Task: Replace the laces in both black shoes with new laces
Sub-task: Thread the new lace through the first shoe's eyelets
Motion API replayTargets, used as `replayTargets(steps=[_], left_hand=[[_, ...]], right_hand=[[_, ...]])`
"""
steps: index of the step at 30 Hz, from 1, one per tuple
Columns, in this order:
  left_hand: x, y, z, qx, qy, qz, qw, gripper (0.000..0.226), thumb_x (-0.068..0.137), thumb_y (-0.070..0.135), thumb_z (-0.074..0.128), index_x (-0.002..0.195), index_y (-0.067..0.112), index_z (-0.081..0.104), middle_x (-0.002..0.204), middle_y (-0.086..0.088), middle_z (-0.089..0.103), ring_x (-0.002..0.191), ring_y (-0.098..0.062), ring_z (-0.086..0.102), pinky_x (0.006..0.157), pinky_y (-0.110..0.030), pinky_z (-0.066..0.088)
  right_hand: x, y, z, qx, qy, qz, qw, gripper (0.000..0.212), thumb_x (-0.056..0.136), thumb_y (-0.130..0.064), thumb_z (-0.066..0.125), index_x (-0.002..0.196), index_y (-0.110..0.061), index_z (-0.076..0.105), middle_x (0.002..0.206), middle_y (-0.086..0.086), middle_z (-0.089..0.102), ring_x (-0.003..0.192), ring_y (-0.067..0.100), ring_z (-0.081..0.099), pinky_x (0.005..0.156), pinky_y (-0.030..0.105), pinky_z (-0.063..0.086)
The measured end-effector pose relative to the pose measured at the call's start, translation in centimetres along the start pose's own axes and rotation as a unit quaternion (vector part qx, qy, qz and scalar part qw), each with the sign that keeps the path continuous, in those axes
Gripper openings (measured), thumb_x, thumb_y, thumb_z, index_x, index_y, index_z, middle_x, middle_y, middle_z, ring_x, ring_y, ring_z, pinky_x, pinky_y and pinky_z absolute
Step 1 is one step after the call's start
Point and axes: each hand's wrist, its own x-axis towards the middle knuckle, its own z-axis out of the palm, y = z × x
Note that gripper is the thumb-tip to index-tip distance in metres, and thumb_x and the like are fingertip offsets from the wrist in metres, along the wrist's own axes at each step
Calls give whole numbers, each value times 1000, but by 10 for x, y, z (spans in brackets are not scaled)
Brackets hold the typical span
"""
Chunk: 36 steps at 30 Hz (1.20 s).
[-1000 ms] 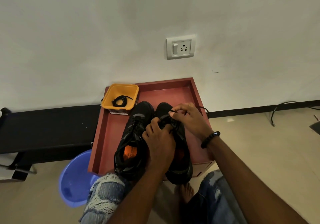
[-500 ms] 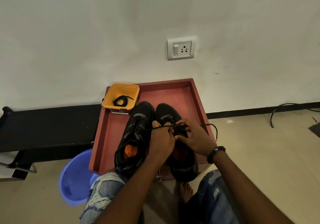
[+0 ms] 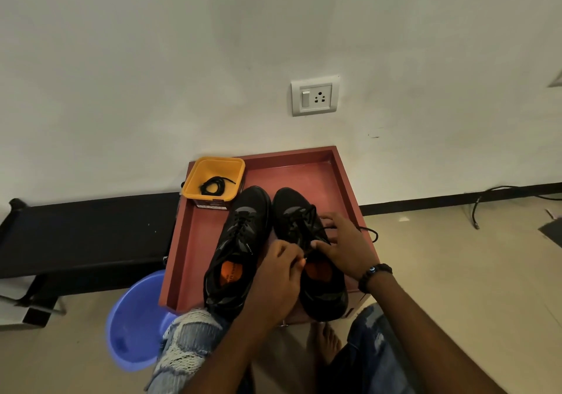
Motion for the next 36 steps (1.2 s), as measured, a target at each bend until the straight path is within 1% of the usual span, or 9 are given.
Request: replayTargets(steps=[5,8,11,16,18,21,25,28,36], left_hand=[[13,-2,-7,-13,8,-56,998,5,100,24,52,97,26,55,101,9,49,87,-4,53,73,-14,42],[24,0,-6,-44,9,-78,996,7,99,24,55,93,26,55,97,6,52,83,-6,53,71,-19,43],[33,1,-3,-79,-18,-91,993,8,97,29,59,95,21,62,98,2,55,88,-10,56,79,-30,50],[36,-1,11,-96,-11,-150,984,38,85,31,76,114,18,54,112,3,46,97,-11,53,85,-25,51],[39,-5,19,-58,-7,-171,984,43,85,26,75,120,16,52,116,1,44,100,-13,52,87,-26,50],[41,-3,24,-42,59,-179,981,27,90,22,69,114,15,59,109,1,55,96,-12,57,78,-19,47],[37,-4,25,-72,107,-189,973,12,95,16,63,106,15,67,92,4,68,82,-6,62,67,-13,45],[38,-6,23,-124,115,-236,957,9,95,14,62,101,18,67,84,11,65,84,-8,64,76,-25,53],[42,-25,22,-240,81,-318,914,9,96,18,61,100,22,67,100,3,70,97,-17,65,90,-47,55]], right_hand=[[-21,-21,-2,-179,84,-124,972,50,88,-25,70,134,-30,50,144,-3,36,129,17,42,108,31,38],[-27,-25,0,-188,-8,-175,966,34,93,-28,62,127,-29,58,134,-9,49,120,9,46,109,32,39],[-22,-18,-2,-118,-46,-141,982,20,97,-30,58,116,-28,66,112,-12,65,103,2,56,100,28,46],[-16,-11,-8,11,-16,-64,998,14,98,-24,59,108,-27,68,90,-17,70,81,-6,66,80,11,50],[-13,-13,-4,16,0,-41,999,8,97,-26,60,103,-25,65,86,-12,71,77,-2,67,78,13,51],[-8,-16,3,-26,26,-36,999,9,97,-28,60,102,-23,66,87,-10,70,80,4,65,82,22,52],[-4,-21,10,-138,28,-60,988,17,99,-32,55,106,-24,69,97,-6,68,88,8,60,86,21,48],[-3,-25,21,-211,29,-78,974,22,101,-35,50,109,-26,69,101,-6,67,86,8,59,80,18,44],[4,-31,35,-249,75,-82,962,24,99,-37,50,108,-26,70,105,-4,63,90,12,57,76,26,52]])
